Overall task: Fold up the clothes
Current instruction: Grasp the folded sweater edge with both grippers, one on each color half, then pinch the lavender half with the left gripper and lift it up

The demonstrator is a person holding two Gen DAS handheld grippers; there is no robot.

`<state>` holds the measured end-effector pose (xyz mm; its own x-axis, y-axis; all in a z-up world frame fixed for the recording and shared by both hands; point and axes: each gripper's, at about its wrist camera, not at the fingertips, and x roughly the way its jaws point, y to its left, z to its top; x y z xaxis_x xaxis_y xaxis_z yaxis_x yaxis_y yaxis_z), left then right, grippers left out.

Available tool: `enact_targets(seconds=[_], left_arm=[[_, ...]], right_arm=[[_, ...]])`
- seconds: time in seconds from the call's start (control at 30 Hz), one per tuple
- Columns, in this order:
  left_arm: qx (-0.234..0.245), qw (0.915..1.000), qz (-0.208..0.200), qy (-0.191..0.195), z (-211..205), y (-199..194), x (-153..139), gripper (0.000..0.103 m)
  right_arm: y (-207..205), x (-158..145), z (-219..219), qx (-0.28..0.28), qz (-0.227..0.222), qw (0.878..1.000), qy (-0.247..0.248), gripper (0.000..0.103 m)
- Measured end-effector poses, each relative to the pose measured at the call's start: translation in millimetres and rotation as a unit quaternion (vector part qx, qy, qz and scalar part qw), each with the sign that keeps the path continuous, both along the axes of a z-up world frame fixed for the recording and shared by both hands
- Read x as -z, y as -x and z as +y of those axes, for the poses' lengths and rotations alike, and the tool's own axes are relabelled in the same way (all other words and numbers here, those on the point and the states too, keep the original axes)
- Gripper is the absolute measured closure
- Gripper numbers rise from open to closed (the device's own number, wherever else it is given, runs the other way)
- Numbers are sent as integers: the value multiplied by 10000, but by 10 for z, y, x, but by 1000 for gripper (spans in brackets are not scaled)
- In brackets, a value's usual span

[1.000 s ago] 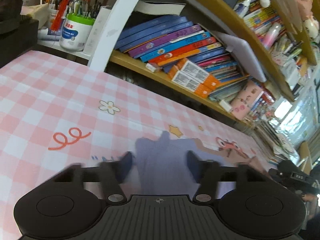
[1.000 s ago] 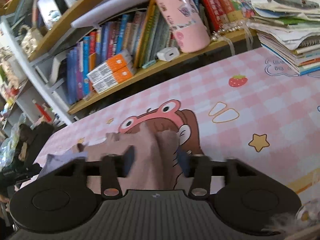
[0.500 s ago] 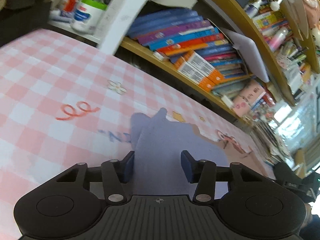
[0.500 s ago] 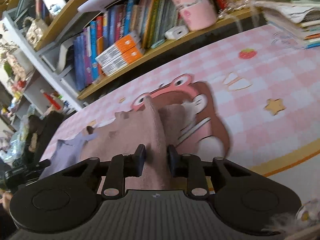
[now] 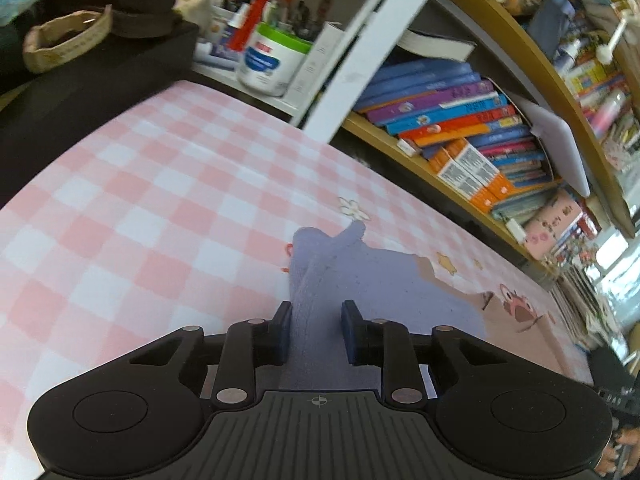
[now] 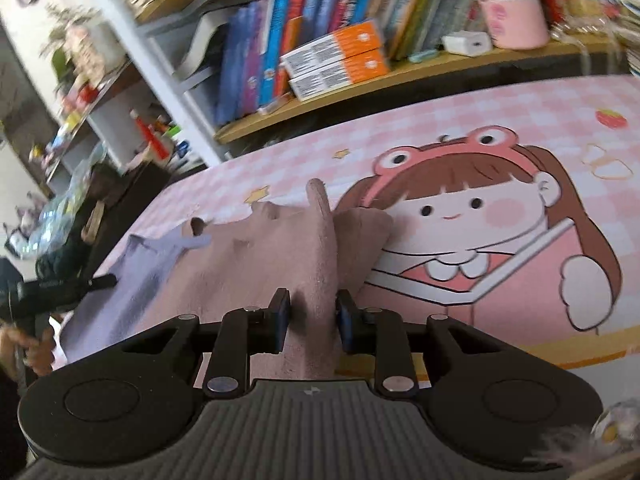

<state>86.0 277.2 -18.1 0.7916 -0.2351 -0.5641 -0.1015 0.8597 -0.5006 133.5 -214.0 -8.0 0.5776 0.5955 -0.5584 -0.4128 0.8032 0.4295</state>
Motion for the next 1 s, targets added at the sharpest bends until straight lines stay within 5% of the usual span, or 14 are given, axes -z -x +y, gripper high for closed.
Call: enact_targets(seconds=[0.17,0.4,0.67,1.0], left_arm=[[-444,9988,-149,-148,26,260,-148,77],[-791,9955,-405,-326,-143,904,-401,61],[-1076,9916,-210,690,-153,1391,-309,59],[-1587,9675,327,1943,-284,1346,82,60]], right_arm=[[42,21,-40,15,-91,10000,-7,66],[383,-107,-5,-333,-871,9944,502,59],[562,-218,78,-1066,-1827,9707,1142,45],[481,-183,150,-2087,-2467,9313,1678,44]])
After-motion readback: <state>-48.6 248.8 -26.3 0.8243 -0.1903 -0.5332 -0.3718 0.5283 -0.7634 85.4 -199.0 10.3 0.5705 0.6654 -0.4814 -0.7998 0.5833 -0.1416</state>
